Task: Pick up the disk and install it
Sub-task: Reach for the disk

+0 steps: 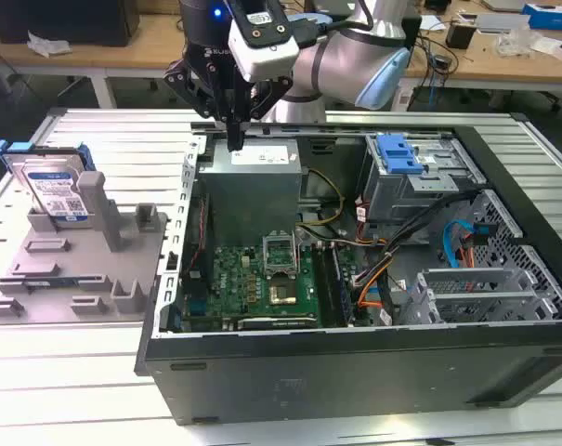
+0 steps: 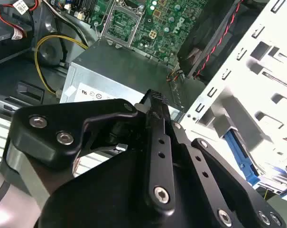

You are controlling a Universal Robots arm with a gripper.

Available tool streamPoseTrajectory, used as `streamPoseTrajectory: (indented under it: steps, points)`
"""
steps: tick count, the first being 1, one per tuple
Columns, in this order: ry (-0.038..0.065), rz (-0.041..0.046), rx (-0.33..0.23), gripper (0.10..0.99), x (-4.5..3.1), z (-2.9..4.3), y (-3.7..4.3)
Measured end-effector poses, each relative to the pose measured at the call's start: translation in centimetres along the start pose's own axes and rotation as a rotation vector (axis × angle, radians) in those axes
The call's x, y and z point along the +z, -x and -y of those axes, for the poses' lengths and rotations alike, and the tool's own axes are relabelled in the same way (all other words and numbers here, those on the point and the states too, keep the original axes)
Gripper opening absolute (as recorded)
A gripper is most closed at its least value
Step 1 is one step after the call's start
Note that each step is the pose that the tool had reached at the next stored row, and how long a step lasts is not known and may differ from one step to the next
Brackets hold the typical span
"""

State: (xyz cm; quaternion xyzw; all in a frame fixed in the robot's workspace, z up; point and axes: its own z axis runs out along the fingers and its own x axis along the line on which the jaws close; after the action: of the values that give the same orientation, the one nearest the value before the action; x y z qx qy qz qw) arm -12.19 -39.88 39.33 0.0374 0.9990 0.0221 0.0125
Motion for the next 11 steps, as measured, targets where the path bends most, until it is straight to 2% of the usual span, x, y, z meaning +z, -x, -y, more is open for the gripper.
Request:
streamPoseTrajectory:
  steps: [7,8,10,11]
  points:
    - [0.000,0.0001,0.000,0.106,-0.01,0.02,-0.23]
    - [0.000,0.0001,0.000,0.106,-0.01,0.01,-0.54]
    - [0.000,0.0000,0.000,0.106,-0.04,-0.21,-2.37]
    - [0.000,0.0002,0.000,0.106,-0.03,-0.34,-2.88]
